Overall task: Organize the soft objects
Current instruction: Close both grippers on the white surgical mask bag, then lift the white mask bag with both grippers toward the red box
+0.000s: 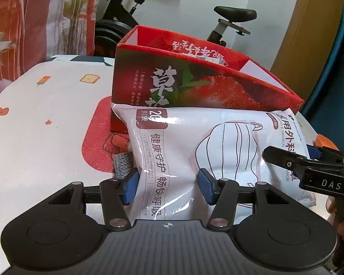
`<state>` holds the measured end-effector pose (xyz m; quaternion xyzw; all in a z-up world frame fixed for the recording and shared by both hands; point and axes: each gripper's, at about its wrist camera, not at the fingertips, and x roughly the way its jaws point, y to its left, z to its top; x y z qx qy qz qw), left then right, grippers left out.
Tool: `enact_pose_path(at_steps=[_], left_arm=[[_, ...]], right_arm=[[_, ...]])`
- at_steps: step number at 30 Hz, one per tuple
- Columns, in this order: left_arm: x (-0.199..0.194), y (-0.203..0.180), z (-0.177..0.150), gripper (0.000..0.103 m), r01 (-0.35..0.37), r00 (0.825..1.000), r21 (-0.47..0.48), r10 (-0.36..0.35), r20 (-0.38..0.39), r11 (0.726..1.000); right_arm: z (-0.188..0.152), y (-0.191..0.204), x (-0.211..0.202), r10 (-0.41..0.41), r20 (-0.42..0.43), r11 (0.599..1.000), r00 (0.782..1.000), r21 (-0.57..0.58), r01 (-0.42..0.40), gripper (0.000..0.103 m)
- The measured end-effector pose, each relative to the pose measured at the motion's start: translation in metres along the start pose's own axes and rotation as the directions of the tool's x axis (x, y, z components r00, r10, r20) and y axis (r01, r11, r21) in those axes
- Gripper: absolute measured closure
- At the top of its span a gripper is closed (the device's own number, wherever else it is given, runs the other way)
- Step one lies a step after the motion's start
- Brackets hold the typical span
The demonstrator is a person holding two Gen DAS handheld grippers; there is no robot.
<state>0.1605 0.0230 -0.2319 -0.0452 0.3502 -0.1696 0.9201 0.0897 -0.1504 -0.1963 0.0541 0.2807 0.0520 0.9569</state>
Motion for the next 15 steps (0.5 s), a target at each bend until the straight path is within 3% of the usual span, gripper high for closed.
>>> enact_pose_path(at_steps=[15], left_arm=[[0.0057,0.0068,-0.0004,0.039,0.012,1.0,-0.031,-0.012,-0.005,0.999]], right_arm=[[-0.0071,-0.0075,-0.0033,0.006,-0.016,0.999,1.0,0.042,-0.005,0.028]])
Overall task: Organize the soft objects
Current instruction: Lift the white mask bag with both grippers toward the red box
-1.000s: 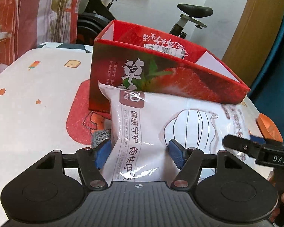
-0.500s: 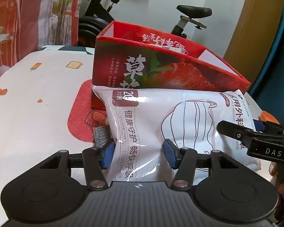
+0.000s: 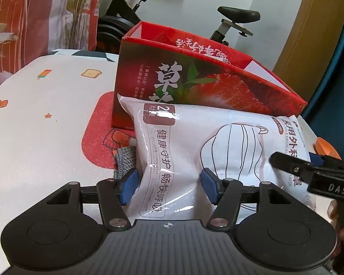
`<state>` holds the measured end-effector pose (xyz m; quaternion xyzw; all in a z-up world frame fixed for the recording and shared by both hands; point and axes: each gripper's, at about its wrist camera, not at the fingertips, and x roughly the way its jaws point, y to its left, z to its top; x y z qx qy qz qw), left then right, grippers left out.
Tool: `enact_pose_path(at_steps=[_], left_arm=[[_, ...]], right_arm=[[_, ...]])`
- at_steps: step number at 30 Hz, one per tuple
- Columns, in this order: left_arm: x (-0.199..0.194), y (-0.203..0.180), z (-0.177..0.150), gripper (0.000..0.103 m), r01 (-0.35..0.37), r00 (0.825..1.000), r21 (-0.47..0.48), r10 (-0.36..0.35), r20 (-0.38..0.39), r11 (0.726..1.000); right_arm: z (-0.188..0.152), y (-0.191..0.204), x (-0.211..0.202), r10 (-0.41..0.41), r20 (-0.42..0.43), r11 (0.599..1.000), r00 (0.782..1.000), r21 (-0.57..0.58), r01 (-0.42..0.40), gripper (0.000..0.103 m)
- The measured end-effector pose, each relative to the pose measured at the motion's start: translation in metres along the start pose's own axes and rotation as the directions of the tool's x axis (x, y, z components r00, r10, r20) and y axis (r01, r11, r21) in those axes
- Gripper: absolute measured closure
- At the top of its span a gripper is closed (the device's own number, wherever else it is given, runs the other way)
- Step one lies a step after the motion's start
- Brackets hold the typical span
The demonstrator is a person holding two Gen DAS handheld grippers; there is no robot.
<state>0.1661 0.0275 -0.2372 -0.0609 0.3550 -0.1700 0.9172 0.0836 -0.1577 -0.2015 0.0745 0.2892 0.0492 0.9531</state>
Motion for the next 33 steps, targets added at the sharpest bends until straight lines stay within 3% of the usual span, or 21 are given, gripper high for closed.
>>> enact_pose_path(at_steps=[8,14,16,19,22,28,33], left_arm=[[0.001,0.0,0.0,0.035,-0.01,1.0,-0.001,0.01,-0.007,1.0],[0.0,-0.002,0.002,0.039,-0.022,1.0,0.013,0.022,-0.013,1.0],[-0.002,-0.008,0.007,0.045,-0.031,0.999,0.059,0.032,-0.021,0.998],[-0.004,-0.017,0.015,0.046,-0.037,0.999,0.127,0.041,-0.03,0.991],[-0.007,-0.016,0.017,0.046,-0.018,1.0,0.098,0.021,-0.023,0.995],[-0.016,-0.005,0.013,0.046,0.035,0.999,-0.009,-0.036,-0.007,0.999],[-0.03,-0.017,0.011,0.046,0.017,0.999,0.042,-0.019,0.049,0.999]], right_arm=[[0.008,-0.029,-0.01,0.046,-0.02,0.987,0.999,0.153,-0.043,0.048],[0.013,-0.022,-0.017,0.031,-0.022,0.997,0.999,0.067,-0.03,0.053],[0.016,-0.018,-0.018,0.03,-0.023,0.999,0.999,0.026,-0.03,0.053],[0.019,-0.018,-0.016,0.052,-0.057,0.999,0.997,0.021,-0.05,0.057],[0.021,-0.011,-0.015,0.046,-0.093,0.999,0.995,-0.016,-0.048,0.056],[0.029,0.006,-0.027,0.013,-0.066,0.99,0.998,-0.139,-0.022,0.056],[0.036,0.016,-0.037,-0.005,-0.048,0.982,0.999,-0.189,-0.004,0.055]])
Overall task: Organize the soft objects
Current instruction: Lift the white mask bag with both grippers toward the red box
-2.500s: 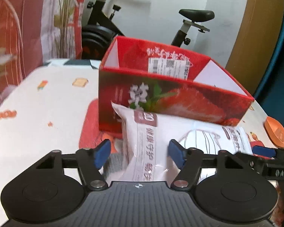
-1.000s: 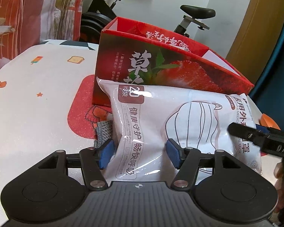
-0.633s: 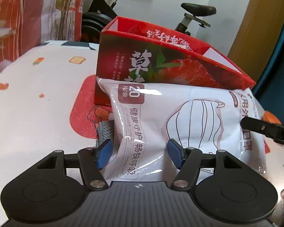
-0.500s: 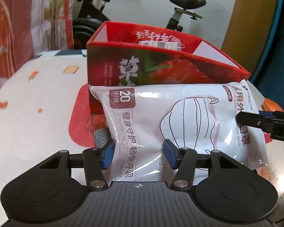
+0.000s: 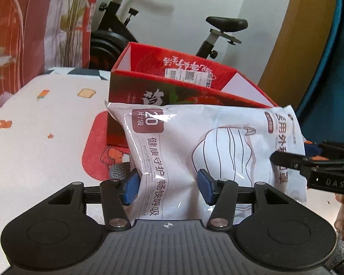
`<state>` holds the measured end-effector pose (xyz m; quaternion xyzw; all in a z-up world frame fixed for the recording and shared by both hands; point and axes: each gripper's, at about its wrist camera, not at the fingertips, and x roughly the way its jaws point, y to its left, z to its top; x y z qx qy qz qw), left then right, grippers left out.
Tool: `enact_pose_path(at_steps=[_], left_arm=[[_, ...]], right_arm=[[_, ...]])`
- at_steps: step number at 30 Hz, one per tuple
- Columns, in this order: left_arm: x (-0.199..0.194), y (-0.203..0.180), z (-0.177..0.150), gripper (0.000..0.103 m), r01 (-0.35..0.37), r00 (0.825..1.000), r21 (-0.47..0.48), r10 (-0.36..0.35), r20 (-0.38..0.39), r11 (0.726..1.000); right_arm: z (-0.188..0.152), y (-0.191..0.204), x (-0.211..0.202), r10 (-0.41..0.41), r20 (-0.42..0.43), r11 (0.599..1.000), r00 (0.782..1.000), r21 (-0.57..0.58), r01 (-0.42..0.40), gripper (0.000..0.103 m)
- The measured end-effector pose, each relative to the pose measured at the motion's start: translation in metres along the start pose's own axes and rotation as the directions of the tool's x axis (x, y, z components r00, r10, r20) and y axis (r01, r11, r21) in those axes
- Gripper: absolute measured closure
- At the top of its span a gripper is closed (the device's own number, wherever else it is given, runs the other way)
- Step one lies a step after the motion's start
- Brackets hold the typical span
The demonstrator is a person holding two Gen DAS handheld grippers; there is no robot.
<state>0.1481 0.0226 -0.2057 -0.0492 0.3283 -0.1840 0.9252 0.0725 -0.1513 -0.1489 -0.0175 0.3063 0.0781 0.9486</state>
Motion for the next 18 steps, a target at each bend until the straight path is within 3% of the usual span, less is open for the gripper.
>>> enact_pose_path(at_steps=[18], left_arm=[[-0.041,-0.004,0.04,0.046,-0.006,0.984,-0.011,0.008,0.176,1.0]], right_arm=[[0.058,0.008,-0.036,0.025,0.137,0.995,0.99,-0.099,-0.011,0.053]])
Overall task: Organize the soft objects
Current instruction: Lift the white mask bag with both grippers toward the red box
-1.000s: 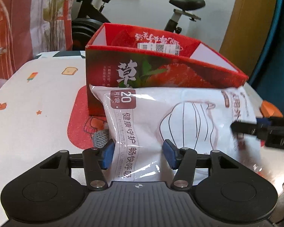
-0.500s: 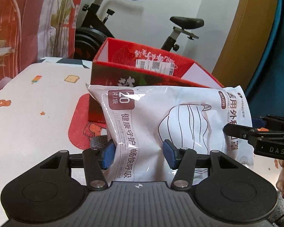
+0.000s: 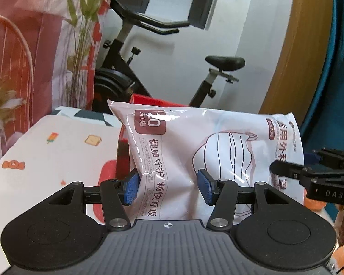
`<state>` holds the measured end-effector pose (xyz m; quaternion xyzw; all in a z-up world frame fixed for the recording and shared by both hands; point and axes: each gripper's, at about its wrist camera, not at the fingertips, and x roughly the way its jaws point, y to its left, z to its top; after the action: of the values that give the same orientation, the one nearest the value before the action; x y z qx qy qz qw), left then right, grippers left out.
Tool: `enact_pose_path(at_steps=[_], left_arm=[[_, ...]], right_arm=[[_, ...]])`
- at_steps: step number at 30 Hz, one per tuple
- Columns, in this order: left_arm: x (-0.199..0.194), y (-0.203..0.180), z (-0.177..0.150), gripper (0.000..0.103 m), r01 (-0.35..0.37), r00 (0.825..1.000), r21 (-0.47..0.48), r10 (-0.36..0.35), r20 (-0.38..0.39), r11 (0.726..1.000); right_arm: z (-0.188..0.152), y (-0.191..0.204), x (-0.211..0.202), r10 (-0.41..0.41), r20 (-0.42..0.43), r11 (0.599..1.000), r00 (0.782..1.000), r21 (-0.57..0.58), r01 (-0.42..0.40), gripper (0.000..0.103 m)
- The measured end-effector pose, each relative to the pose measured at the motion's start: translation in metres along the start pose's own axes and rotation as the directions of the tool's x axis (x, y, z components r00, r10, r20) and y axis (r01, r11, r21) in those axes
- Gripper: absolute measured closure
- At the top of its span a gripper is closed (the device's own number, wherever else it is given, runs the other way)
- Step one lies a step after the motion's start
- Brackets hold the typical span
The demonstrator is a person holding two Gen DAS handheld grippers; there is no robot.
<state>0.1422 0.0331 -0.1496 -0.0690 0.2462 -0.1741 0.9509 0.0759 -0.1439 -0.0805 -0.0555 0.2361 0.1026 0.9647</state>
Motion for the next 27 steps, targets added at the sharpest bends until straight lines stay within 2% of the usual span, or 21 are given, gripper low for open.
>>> enact_pose_path(at_steps=[5,10,15,19,21,23,27], left_arm=[[-0.003,0.001,0.013,0.046,0.02,1.0,-0.069,-0.02,0.01,0.997],[-0.003,-0.01,0.035,0.046,-0.004,0.999,-0.006,0.005,0.049,1.0],[0.021,-0.019,0.069,0.046,-0.03,0.996,0.035,0.027,0.081,0.999],[0.06,-0.022,0.091,0.046,-0.041,0.998,0.072,0.037,0.045,0.997],[0.084,-0.021,0.094,0.046,-0.042,0.999,0.089,0.041,0.005,0.995],[0.104,-0.018,0.092,0.046,-0.058,0.998,0.112,0.062,-0.03,0.992],[0.13,-0.012,0.084,0.046,-0.074,0.992,0.129,0.086,-0.09,0.989]], right_arm=[[0.016,-0.009,-0.007,0.009,0.032,0.999,0.999,0.032,-0.01,0.053],[0.031,-0.018,-0.003,-0.001,0.058,1.0,0.998,0.013,0.0,0.053],[0.056,-0.041,0.016,-0.015,0.095,1.0,0.995,0.01,0.014,0.053],[0.068,-0.068,0.049,-0.031,0.099,0.999,0.995,0.042,0.027,0.054],[0.066,-0.083,0.067,-0.029,0.11,0.99,0.994,0.142,0.014,0.054],[0.06,-0.095,0.09,-0.027,0.087,0.977,0.996,0.212,0.008,0.055],[0.041,-0.102,0.127,-0.029,0.007,0.974,1.0,0.225,0.026,0.055]])
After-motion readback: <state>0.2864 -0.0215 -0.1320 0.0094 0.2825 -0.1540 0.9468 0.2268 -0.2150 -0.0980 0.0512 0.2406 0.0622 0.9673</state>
